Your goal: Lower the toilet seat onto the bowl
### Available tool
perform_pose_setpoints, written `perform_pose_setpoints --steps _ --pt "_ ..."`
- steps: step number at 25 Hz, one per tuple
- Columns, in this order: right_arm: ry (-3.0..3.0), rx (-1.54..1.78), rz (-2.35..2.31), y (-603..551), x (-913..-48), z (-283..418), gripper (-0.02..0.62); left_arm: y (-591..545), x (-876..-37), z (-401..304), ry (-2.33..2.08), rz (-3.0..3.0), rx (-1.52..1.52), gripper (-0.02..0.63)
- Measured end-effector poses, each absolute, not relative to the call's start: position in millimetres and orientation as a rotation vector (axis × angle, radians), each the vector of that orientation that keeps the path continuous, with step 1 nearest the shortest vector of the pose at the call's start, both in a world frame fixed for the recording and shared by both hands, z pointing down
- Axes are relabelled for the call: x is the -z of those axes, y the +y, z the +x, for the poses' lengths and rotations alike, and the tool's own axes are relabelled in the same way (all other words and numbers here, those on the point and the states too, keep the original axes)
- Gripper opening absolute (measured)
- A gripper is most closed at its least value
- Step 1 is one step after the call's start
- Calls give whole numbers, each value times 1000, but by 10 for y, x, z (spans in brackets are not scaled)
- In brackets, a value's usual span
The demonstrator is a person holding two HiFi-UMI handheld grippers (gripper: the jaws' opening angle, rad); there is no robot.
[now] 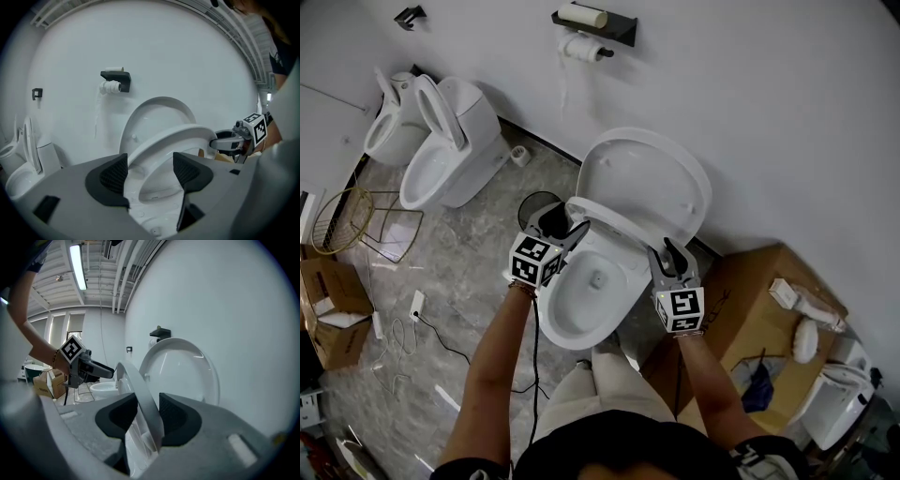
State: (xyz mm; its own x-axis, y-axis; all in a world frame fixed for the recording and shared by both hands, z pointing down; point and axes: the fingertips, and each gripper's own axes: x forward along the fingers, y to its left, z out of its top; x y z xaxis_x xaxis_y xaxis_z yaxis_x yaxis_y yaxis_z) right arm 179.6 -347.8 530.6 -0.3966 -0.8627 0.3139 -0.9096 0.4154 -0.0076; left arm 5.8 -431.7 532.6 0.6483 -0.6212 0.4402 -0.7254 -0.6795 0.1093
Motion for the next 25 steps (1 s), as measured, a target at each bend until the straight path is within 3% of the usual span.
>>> perform_pose_setpoints --steps 25 --pt "-2481 -227 1222 -2601 -5494 1155 147 -3632 -5517 -254 -1168 2486 -638 307"
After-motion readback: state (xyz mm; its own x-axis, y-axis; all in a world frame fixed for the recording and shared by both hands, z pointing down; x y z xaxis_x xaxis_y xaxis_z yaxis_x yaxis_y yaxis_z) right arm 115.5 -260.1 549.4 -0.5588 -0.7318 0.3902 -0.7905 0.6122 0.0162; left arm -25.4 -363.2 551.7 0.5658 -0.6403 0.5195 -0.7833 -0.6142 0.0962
